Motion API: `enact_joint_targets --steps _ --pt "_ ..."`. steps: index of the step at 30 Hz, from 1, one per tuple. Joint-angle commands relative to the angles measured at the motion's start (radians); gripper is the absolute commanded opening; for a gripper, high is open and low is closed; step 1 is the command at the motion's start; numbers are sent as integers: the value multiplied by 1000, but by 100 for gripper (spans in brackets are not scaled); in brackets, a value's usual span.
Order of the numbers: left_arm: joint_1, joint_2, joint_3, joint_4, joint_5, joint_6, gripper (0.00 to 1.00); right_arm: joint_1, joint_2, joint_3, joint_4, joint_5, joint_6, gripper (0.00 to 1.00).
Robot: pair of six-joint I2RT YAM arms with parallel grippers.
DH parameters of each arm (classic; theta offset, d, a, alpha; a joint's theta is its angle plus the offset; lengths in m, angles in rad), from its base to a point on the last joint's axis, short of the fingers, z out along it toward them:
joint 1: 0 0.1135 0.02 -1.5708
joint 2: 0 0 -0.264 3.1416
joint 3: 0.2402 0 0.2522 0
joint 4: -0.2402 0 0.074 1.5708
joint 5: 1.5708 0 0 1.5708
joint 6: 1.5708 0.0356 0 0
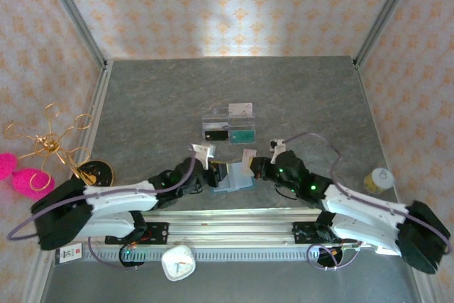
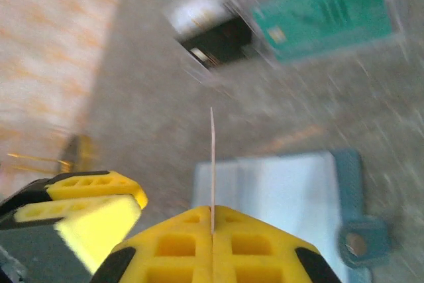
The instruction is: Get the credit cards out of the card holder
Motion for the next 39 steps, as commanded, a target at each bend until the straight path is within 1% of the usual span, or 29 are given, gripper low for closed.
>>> enact_joint_targets --steps 1,3,5,10,14,18,25,28,32,35,36,39 --pt "38 -97 1 160 29 -24 33 -3 -104 0 93 75 -36 0" --pt "55 -142 -13 248 30 -51 39 -3 -140 7 165 90 -5 0" --pt "60 -165 -34 346 23 -80 43 -3 -142 8 260 70 17 0" --pt "60 -147 -57 525 60 -136 43 -2 -78 37 446 14 70 0" --pt "60 -119 -88 643 66 -186 43 15 -22 71 514 8 75 0" --pt "60 -97 -95 666 69 -202 42 47 13 96 558 18 49 0" --pt "60 -77 -103 720 82 -228 41 90 90 156 563 46 0 0" --pt "60 -71 -112 760 90 -242 38 98 118 163 595 53 -4 0" --pt "60 -57 -125 827 100 -269 26 116 158 160 660 80 -2 0" --pt "60 -47 -125 863 101 -279 24 140 195 167 670 104 -10 0" --pt "60 -46 -123 866 102 -281 21 147 206 169 667 108 -10 0" --pt "60 -52 -119 867 99 -277 7 162 225 163 658 121 -8 0"
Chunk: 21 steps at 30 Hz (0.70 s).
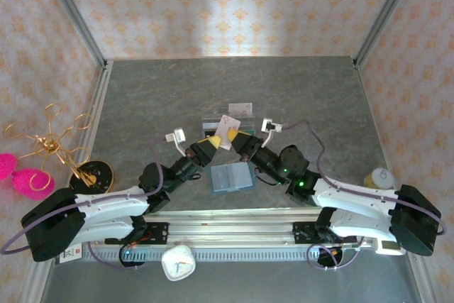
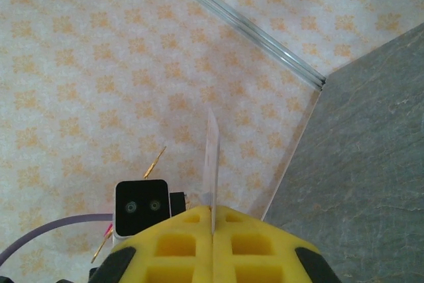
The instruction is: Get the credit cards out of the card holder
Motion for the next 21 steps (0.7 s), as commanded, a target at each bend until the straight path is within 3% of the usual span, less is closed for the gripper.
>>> enact_joint_targets --steps 1,3,5,8,10,13,21 --pt "4 -16 2 82 24 2 0 16 12 20 13 31 -18 0" --pt "17 -43 17 11 38 28 0 16 -8 26 -53 30 -19 1" --pt "49 -91 40 -96 78 66 0 13 -63 37 -171 37 -48 15" --pt "118 -163 138 -424 174 199 0 -40 -195 31 -375 0 -86 33" --pt "180 -172 228 -650 271 328 0 -106 -302 17 -518 -56 -95 34" --pt "241 -117 370 -909 370 550 0 -169 -433 12 -722 -30 -102 33" --pt "261 161 765 -1347 536 1192 0 -211 -550 -17 -868 -19 -95 30"
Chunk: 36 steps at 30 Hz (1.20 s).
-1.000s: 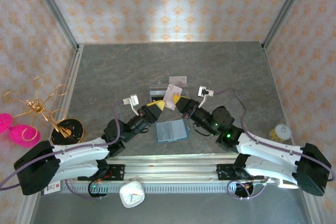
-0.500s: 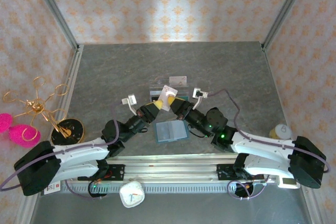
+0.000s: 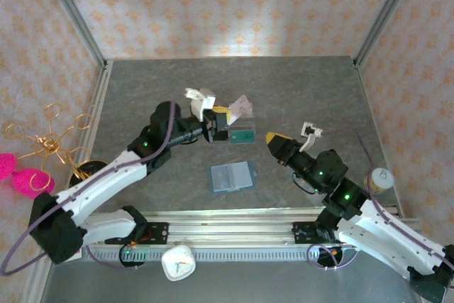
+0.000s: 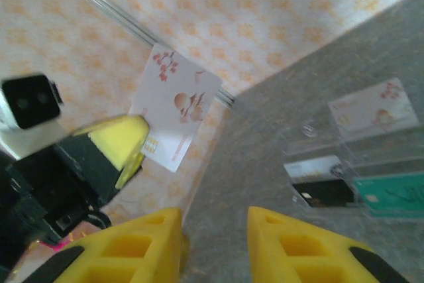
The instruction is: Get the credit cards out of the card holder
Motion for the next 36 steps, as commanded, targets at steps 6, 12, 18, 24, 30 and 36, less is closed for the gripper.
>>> enact_joint_targets --steps 6,12,18,24,30,36 --pt "37 227 305 -480 142 669 0 -14 5 -13 -126 15 -29 27" --pt "84 379 454 -532 164 789 0 -53 54 15 -133 67 -49 26" --pt "137 526 585 -577 222 879 0 -172 103 67 -146 95 -91 24" --pt "160 664 699 -647 236 943 0 -382 155 81 -98 -28 -100 24" --pt "179 713 698 -595 250 948 0 -503 227 69 -43 -145 -76 24" --pt "191 775 736 -609 265 952 0 -517 240 72 -33 -152 -82 24"
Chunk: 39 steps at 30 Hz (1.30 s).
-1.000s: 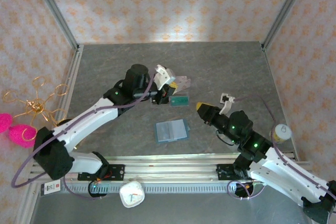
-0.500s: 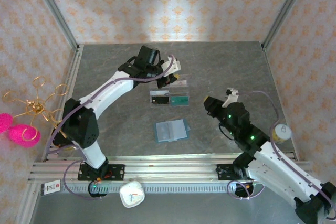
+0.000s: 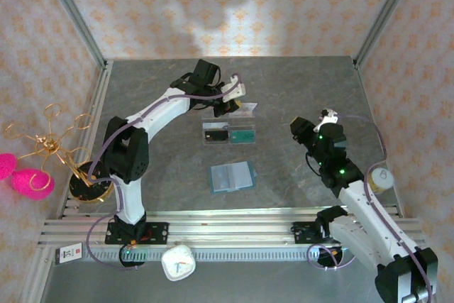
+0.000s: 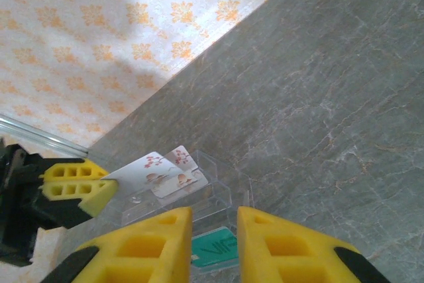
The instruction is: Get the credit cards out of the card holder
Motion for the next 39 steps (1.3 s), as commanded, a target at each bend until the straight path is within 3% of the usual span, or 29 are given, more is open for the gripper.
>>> enact_joint_targets --steps 1,16,26,33,39 --pt "9 36 53 -18 37 40 0 -7 0 14 37 -27 -5 24" --pt "9 124 171 -141 -7 83 0 -11 12 14 48 -38 -9 24" --pt "10 136 183 -124 -38 32 0 -10 15 11 56 -55 -5 24" --pt "10 127 169 -85 -74 -18 14 -10 11 7 63 -65 -5 24" --pt "12 94 140 -41 -75 -49 16 -10 12 9 63 -75 -8 25"
